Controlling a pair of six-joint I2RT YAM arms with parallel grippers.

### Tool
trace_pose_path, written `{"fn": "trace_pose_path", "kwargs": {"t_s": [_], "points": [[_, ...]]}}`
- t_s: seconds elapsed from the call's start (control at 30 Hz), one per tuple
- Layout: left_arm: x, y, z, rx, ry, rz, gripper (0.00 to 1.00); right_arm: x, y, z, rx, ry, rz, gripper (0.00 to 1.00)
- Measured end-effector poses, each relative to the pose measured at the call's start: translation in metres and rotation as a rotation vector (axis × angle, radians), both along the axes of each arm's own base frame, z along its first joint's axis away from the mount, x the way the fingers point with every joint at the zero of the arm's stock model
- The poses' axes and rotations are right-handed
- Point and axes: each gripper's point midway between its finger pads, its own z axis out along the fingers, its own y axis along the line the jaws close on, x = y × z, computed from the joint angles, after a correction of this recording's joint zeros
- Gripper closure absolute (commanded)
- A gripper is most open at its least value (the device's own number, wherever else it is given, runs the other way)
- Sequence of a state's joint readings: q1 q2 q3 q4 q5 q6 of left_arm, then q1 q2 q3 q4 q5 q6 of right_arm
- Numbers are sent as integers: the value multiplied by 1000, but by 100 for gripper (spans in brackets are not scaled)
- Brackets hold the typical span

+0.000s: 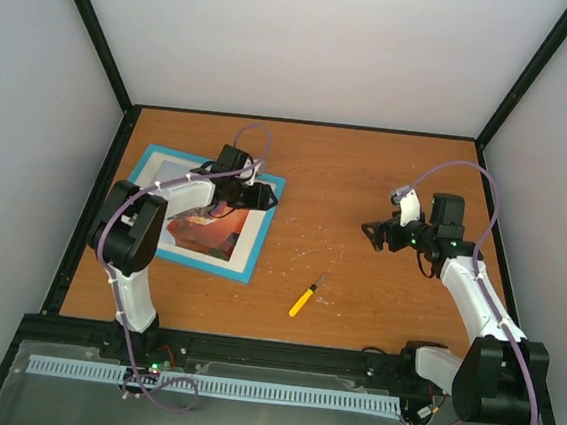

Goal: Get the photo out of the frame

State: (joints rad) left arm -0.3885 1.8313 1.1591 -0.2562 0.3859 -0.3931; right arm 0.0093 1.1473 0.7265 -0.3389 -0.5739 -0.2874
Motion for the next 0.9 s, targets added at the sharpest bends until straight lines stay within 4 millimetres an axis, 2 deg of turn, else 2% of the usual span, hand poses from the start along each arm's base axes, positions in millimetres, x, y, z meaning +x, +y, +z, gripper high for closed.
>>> {"fn": "trace_pose_path", "kwargs": {"t_s": [0.17,0.4,0.7,0.9], "points": [[1,-4,-16,16,32,-4,33,2,-3,-7,-10,24,-16,0],[8,-18,-25,29,35,-25,34,4,-6,-9,-28,24,-34,0],[19,-45,-35,123,-14,-59,40,9,-14,-10,-49,18,-85,0],[21,-62,-38,188,-62,-88,48,11,-17,-9,-51,22,-109,0]]}}
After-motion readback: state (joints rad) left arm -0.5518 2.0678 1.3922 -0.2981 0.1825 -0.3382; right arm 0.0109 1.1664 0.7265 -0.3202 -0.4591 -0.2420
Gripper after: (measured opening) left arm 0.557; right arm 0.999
